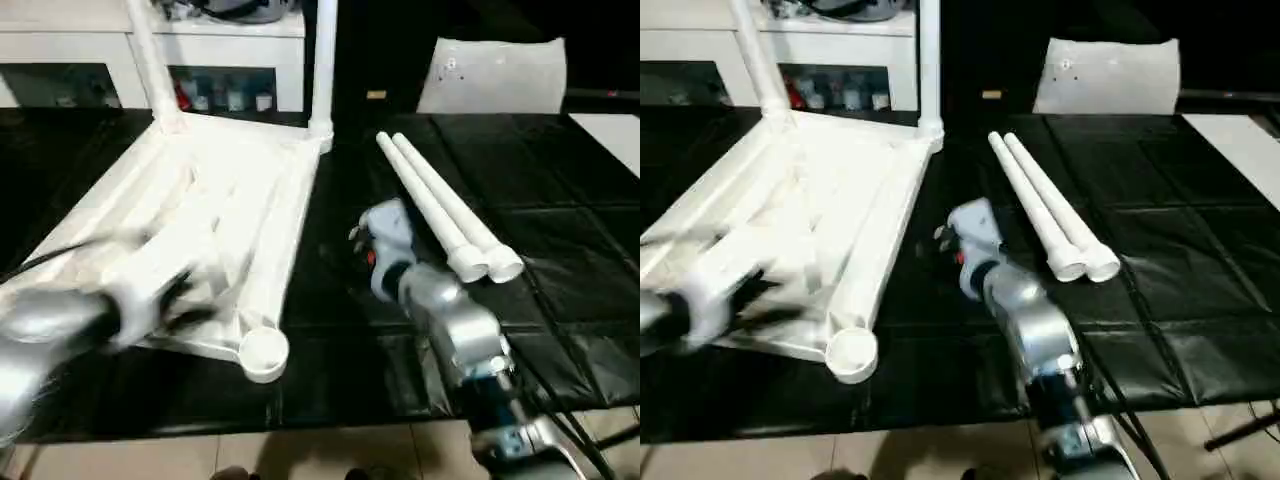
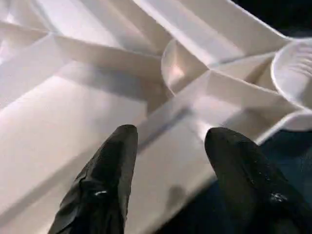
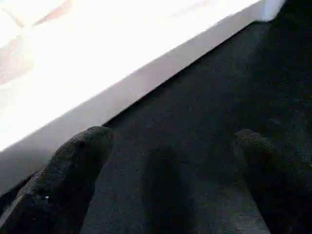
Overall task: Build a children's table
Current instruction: Rotate table base
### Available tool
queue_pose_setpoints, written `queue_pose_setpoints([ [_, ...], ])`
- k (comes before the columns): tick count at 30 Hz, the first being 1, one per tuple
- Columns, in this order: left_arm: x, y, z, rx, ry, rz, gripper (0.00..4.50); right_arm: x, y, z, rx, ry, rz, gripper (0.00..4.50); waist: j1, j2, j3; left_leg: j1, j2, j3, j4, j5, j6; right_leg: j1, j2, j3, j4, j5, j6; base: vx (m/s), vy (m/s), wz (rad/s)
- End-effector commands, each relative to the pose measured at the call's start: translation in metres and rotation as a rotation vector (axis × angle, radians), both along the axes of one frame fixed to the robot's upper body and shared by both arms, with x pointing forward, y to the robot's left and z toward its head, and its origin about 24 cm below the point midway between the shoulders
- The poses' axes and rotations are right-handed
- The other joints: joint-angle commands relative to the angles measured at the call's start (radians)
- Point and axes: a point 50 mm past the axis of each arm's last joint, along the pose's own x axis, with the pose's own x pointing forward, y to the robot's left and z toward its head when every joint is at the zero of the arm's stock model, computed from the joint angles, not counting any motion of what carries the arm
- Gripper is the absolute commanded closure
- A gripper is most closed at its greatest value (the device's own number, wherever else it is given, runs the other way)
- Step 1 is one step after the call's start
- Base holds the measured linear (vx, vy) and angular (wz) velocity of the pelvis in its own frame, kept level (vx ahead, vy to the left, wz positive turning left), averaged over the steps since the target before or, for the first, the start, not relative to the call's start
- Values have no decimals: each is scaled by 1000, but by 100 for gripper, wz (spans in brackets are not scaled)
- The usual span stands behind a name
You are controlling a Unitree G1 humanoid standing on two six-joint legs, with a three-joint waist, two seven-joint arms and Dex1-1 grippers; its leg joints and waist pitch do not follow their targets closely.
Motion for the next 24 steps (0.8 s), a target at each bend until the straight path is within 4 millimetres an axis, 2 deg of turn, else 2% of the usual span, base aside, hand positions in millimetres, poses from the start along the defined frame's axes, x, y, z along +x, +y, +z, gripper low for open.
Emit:
queue_pose_setpoints([
  [1,2,2,-5,48,-6,2,190,-1,7,1,13,5,35,0,-4,22,-53,19,53,-28,-86,-359,-46,28,-82,66,-92,-445,-110,0,0,0],
  [5,0,4,-9,56,12,5,190,4,13,-3,20,10,-23,0,-5,25,-54,18,50,-30,-86,-362,-53,29,-88,68,-91,-445,-113,0,0,0],
  [6,0,2,-11,59,18,-11,190,5,17,-7,26,42,-25,0,-7,26,-57,19,51,-31,-85,-356,-56,28,-88,69,-87,-425,-125,0,0,0],
  [7,0,1,-12,60,19,-19,190,6,18,-8,26,52,-24,0,-9,21,-57,17,51,-30,-85,-354,-54,30,-86,69,-86,-417,-128,0,0,0],
  [12,7,-9,-17,44,23,-58,190,12,24,-9,13,71,-18,0,-4,25,-60,17,52,-26,-85,-316,-57,32,-85,70,-77,-345,-144,0,0,0],
  [13,8,-9,-18,45,23,-61,190,12,25,-10,14,71,-14,0,-4,25,-61,16,52,-26,-85,-306,-60,36,-85,70,-73,-325,-150,0,0,0],
  [14,7,-10,-18,51,32,-70,190,12,26,-10,18,78,-8,0,-4,30,-62,15,51,-26,-84,-300,-62,36,-85,70,-72,-302,-155,0,0,0],
  [16,5,-12,-20,42,70,-89,190,14,28,-12,18,81,-9,0,-2,27,-62,15,51,-25,-83,-294,-61,38,-86,70,-70,-294,-161,0,0,0],
  [19,-2,-19,-25,33,150,-153,190,17,30,-14,31,97,-14,0,-3,27,-61,15,51,-26,-83,-309,-62,38,-88,70,-72,-318,-167,0,0,0],
  [21,-5,-27,-27,2,193,-185,190,18,32,-14,36,98,-13,0,-5,30,-62,18,52,-26,-83,-312,-68,38,-87,70,-70,-314,-170,0,0,0],
  [22,-6,-30,-28,-12,206,-198,190,19,33,-13,42,98,-12,0,-5,30,-62,15,53,-26,-83,-302,-69,40,-86,70,-67,-289,-176,0,0,0],
  [23,-7,-35,-30,-31,222,-209,190,19,34,-13,44,96,-8,0,-5,36,-62,16,52,-26,-83,-300,-71,40,-85,70,-66,-280,-179,0,0,0],
  [24,-8,-39,-30,-41,229,-231,190,19,34,-13,44,94,-6,0,-6,32,-64,15,51,-24,-81,-291,-70,41,-84,70,-65,-261,-182,0,0,0],
])
